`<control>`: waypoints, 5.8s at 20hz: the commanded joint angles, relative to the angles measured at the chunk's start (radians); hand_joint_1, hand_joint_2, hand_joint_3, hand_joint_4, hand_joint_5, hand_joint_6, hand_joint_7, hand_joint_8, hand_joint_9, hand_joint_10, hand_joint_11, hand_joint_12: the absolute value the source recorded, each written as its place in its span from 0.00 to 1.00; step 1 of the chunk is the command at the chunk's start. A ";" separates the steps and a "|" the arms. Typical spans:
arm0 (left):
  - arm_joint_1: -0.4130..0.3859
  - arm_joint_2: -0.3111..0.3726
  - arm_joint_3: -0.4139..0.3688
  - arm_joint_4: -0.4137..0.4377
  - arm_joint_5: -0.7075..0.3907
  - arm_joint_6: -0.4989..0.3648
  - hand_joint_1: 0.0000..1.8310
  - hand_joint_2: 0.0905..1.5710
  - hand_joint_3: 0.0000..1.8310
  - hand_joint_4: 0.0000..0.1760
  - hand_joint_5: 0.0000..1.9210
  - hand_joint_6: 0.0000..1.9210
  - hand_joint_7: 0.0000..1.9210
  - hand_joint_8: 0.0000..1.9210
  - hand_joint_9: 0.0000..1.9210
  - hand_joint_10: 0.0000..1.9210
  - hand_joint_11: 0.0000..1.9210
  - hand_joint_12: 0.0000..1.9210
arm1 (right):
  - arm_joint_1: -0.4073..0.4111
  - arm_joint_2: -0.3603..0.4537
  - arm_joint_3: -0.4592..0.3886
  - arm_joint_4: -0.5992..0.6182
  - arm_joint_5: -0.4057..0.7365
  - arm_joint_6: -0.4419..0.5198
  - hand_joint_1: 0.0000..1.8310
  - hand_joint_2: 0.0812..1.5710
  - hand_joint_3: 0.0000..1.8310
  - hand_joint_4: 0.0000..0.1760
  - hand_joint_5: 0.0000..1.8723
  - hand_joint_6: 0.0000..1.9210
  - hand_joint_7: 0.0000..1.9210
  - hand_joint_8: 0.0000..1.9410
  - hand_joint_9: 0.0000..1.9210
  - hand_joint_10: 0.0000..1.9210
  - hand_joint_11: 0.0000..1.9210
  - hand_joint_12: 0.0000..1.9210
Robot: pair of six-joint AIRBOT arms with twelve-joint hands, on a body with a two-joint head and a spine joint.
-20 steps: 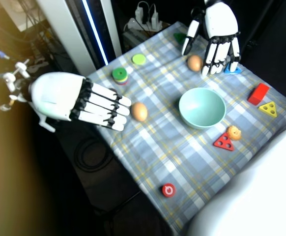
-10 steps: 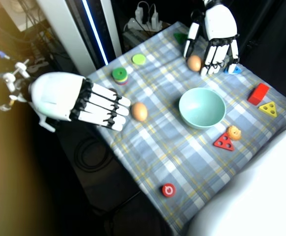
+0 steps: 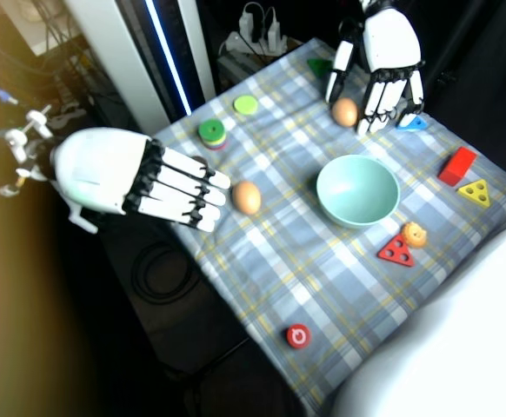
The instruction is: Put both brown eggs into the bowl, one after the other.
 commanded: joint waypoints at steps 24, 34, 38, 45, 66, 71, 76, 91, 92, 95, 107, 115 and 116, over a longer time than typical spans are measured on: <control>-0.025 -0.024 0.033 -0.021 -0.070 -0.002 0.56 0.69 0.00 0.99 0.52 0.49 0.59 0.10 0.44 0.34 0.00 0.64 | -0.012 -0.001 0.005 0.031 0.119 0.011 0.54 0.84 0.00 0.00 0.39 0.00 0.43 0.00 0.43 0.00 0.28 0.29; -0.039 -0.044 0.040 -0.030 -0.144 -0.055 0.57 0.65 0.00 1.00 0.56 0.42 0.59 0.21 0.45 0.45 0.02 0.58 | -0.019 -0.003 0.005 0.038 0.120 0.012 0.54 0.84 0.00 0.00 0.39 0.00 0.44 0.00 0.44 0.00 0.29 0.29; -0.094 -0.040 0.047 0.016 -0.201 -0.098 0.58 0.65 0.00 1.00 0.58 0.38 0.60 0.17 0.44 0.43 0.05 0.60 | -0.019 -0.003 0.006 0.038 0.120 0.012 0.54 0.85 0.00 0.00 0.39 0.00 0.44 0.00 0.44 0.00 0.29 0.29; -0.279 -0.130 0.158 0.080 -0.116 -0.100 0.60 0.62 0.00 1.00 0.64 0.28 0.63 0.02 0.54 0.14 0.05 0.54 | -0.019 -0.011 0.012 0.038 0.120 0.012 0.54 0.84 0.00 0.00 0.39 0.00 0.46 0.00 0.46 0.00 0.32 0.30; -0.385 -0.289 0.311 0.052 0.037 -0.061 0.40 0.57 0.00 0.52 0.27 0.00 0.35 0.00 0.35 0.00 0.00 0.57 | -0.010 -0.029 0.026 0.029 0.120 0.013 0.57 0.85 0.00 0.00 0.39 0.00 0.43 0.00 0.44 0.00 0.26 0.40; -0.307 -0.196 0.189 0.127 -0.134 -0.196 0.22 0.65 0.00 0.54 0.21 0.00 0.28 0.00 0.30 0.00 0.00 0.50 | -0.007 -0.035 0.026 0.029 0.120 0.015 0.61 0.82 0.00 0.00 0.37 0.00 0.43 0.00 0.43 0.00 0.28 0.34; -0.214 -0.100 0.090 0.205 -0.319 -0.388 0.44 0.52 0.00 0.83 0.23 0.00 0.29 0.00 0.31 0.00 0.00 0.64 | 0.005 -0.040 0.028 0.013 0.115 0.018 0.60 0.81 0.00 0.00 0.35 0.00 0.41 0.00 0.40 0.00 0.26 0.29; 0.022 0.089 -0.112 0.248 -0.680 -0.530 0.46 0.53 0.00 0.47 0.27 0.00 0.32 0.00 0.30 0.00 0.00 0.62 | 0.280 -0.161 0.170 -0.279 -0.248 0.108 0.47 0.68 0.01 0.70 0.08 0.00 0.23 0.00 0.28 0.00 0.16 0.45; 0.024 0.089 -0.112 0.246 -0.682 -0.530 0.46 0.53 0.00 0.42 0.27 0.00 0.32 0.00 0.29 0.00 0.00 0.63 | 0.299 -0.171 0.179 -0.304 -0.280 0.108 0.46 0.69 0.00 0.65 0.08 0.00 0.24 0.00 0.29 0.00 0.19 0.43; 0.024 0.092 -0.109 0.243 -0.675 -0.530 0.46 0.53 0.00 0.33 0.28 0.00 0.33 0.00 0.31 0.01 0.00 0.65 | 0.311 -0.188 0.196 -0.321 -0.321 0.108 0.58 0.64 0.00 0.00 0.18 0.00 0.28 0.00 0.33 0.00 0.19 0.47; 0.023 0.092 -0.109 0.242 -0.684 -0.530 0.44 0.54 0.00 0.42 0.27 0.00 0.33 0.00 0.32 0.01 0.00 0.74 | 0.322 -0.219 0.212 -0.349 -0.370 0.109 0.71 0.60 0.00 0.00 0.30 0.01 0.31 0.00 0.35 0.00 0.21 0.41; 0.020 0.087 -0.105 0.237 -0.678 -0.530 0.44 0.54 0.00 0.43 0.27 0.00 0.33 0.00 0.32 0.01 0.00 0.72 | 0.328 -0.233 0.213 -0.364 -0.378 0.112 0.68 0.67 0.00 0.00 0.52 0.35 0.54 0.40 0.58 0.05 0.39 0.55; 0.020 0.087 -0.105 0.237 -0.677 -0.530 0.44 0.54 0.00 0.42 0.27 0.00 0.33 0.00 0.32 0.01 0.00 0.72 | 0.328 -0.234 0.213 -0.365 -0.378 0.113 0.68 0.69 0.00 0.00 0.50 0.44 0.51 0.56 0.57 0.25 0.43 0.65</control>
